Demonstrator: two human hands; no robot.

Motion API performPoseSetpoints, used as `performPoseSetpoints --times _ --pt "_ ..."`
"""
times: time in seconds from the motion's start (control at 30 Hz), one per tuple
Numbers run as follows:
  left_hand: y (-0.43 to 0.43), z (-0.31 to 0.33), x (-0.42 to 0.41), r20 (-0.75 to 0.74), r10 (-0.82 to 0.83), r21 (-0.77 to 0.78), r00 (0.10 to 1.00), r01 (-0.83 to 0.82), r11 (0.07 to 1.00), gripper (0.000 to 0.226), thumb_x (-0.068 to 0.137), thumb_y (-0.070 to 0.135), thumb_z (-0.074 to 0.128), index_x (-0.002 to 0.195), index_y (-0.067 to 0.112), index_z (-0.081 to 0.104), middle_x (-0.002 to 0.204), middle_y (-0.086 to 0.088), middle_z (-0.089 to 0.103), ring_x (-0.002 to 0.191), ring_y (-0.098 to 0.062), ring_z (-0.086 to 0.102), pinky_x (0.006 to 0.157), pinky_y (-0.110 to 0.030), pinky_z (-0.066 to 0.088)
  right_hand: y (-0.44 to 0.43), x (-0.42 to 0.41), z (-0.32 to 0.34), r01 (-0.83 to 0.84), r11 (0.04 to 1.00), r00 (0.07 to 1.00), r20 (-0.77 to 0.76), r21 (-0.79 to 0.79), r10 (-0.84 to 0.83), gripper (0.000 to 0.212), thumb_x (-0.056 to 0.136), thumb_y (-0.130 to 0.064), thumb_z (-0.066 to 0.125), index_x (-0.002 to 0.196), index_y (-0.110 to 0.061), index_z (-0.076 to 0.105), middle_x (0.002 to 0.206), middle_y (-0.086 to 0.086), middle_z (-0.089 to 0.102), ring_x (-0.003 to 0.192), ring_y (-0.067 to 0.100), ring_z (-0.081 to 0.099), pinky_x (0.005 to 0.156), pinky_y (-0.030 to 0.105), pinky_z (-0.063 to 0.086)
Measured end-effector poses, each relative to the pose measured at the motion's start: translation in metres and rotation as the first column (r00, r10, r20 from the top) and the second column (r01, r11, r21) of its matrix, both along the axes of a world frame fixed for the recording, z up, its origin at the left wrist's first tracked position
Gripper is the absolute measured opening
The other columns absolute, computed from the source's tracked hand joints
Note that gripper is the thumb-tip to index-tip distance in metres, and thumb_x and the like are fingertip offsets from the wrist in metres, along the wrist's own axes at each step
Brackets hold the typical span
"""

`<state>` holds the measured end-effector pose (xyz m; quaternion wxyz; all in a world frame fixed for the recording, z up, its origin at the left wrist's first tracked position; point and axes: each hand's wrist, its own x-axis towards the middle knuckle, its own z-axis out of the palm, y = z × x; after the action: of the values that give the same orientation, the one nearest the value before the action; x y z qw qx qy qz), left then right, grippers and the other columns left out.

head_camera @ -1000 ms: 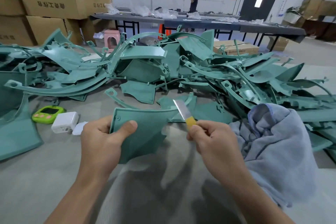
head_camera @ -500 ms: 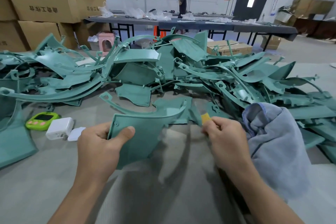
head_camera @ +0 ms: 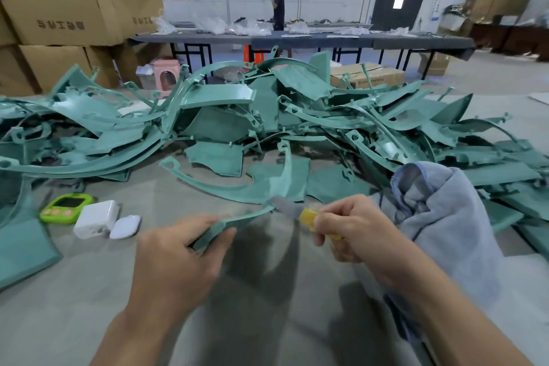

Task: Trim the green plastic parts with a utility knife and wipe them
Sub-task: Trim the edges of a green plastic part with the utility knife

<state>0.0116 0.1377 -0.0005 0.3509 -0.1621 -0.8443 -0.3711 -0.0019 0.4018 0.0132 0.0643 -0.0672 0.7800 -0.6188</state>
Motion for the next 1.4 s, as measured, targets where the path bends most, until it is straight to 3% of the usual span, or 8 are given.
performPoseSetpoints --times 0.13,0.47,0.6,0.73,0.97,1.1,1.27,1.4 --pt "0.001 -0.002 -0.004 0.063 -0.060 -0.008 0.996 0.061 0.998 0.033 0.077 0.015 0.084 0.096 0.041 0.077 0.094 0.052 0.061 0.088 0.022 0.061 0.081 0.002 0.042 0.021 -0.015 -0.009 0.438 0.660 0.899 -0.272 0.611 -0.344 0.041 0.087 -0.028 0.063 0.052 -0.011 0.051 0.042 -0.003 0.034 0.044 0.014 0.030 0.048 0.034 0.026" --pt "-0.006 0.002 -0.016 0.291 -0.282 0.542 0.914 0.085 0.836 0.050 0.067 -0.008 0.062 0.067 0.038 0.081 0.061 0.004 0.073 0.056 -0.003 0.066 0.052 -0.020 0.053 -0.001 -0.001 -0.002 0.253 0.966 0.913 -0.317 -0.049 -0.255 0.026 0.080 -0.028 0.062 0.064 -0.008 0.067 0.047 0.000 0.039 0.045 0.014 0.030 0.044 0.027 0.021" --pt "-0.011 0.002 -0.018 0.296 -0.300 0.578 0.907 0.080 0.812 0.079 0.064 -0.036 0.042 0.058 0.033 0.079 0.056 0.006 0.071 0.050 -0.005 0.066 0.047 -0.018 0.052 0.004 -0.005 -0.005 0.285 0.945 0.930 -0.287 0.163 -0.231 0.032 0.084 -0.035 0.066 0.061 -0.014 0.066 0.045 -0.002 0.043 0.044 0.014 0.033 0.049 0.030 0.025" --pt "-0.014 0.003 -0.021 0.316 -0.296 0.601 0.901 0.051 0.798 0.073 0.062 -0.036 0.040 0.053 0.026 0.076 0.049 0.005 0.066 0.044 -0.005 0.060 0.042 -0.016 0.047 0.033 -0.021 -0.004 0.717 0.623 0.695 -0.392 0.313 -0.603 0.035 0.088 -0.023 0.063 0.059 -0.004 0.058 0.044 -0.002 0.038 0.046 0.014 0.033 0.049 0.032 0.024" --pt "-0.012 0.008 -0.020 0.338 -0.233 0.618 0.912 -0.029 0.786 0.075 0.063 -0.036 0.041 0.052 0.029 0.076 0.047 0.008 0.063 0.043 -0.002 0.057 0.041 -0.015 0.047 0.015 -0.009 -0.011 0.308 0.933 0.923 -0.295 0.185 -0.246 0.043 0.074 -0.040 0.062 0.064 0.001 0.054 0.046 -0.001 0.036 0.045 0.016 0.029 0.049 0.032 0.021" --pt "-0.010 0.009 -0.019 0.363 -0.212 0.649 0.907 -0.083 0.756 0.068 0.066 -0.034 0.042 0.047 0.025 0.070 0.042 0.013 0.055 0.038 0.001 0.049 0.038 -0.011 0.040 0.031 -0.021 -0.014 0.672 0.612 0.741 -0.402 0.417 -0.539 0.041 0.090 -0.027 0.062 0.062 0.000 0.050 0.043 -0.002 0.034 0.045 0.017 0.030 0.049 0.034 0.024" --pt "-0.017 0.002 -0.027 0.384 -0.213 0.812 0.898 -0.219 0.542 0.034 0.055 -0.019 0.044 0.056 0.009 0.064 0.060 -0.005 0.058 0.057 -0.022 0.055 0.056 -0.032 0.048 0.017 -0.015 -0.017 0.477 0.879 0.866 -0.173 0.010 -0.469 0.028 0.086 -0.029 0.063 0.065 -0.012 0.070 0.053 0.001 0.058 0.052 0.014 0.049 0.059 0.031 0.038" --pt "-0.008 0.000 -0.023 0.477 -0.561 0.878 0.676 -0.347 0.328 0.039 0.058 -0.002 0.042 0.071 0.006 0.077 0.082 -0.016 0.076 0.062 -0.035 0.070 0.054 -0.040 0.058 0.007 -0.008 -0.010 0.196 0.921 0.980 0.035 -0.337 -0.196 0.021 0.087 -0.022 0.069 0.072 -0.011 0.078 0.104 0.008 0.078 0.091 0.017 0.069 0.080 0.036 0.044"
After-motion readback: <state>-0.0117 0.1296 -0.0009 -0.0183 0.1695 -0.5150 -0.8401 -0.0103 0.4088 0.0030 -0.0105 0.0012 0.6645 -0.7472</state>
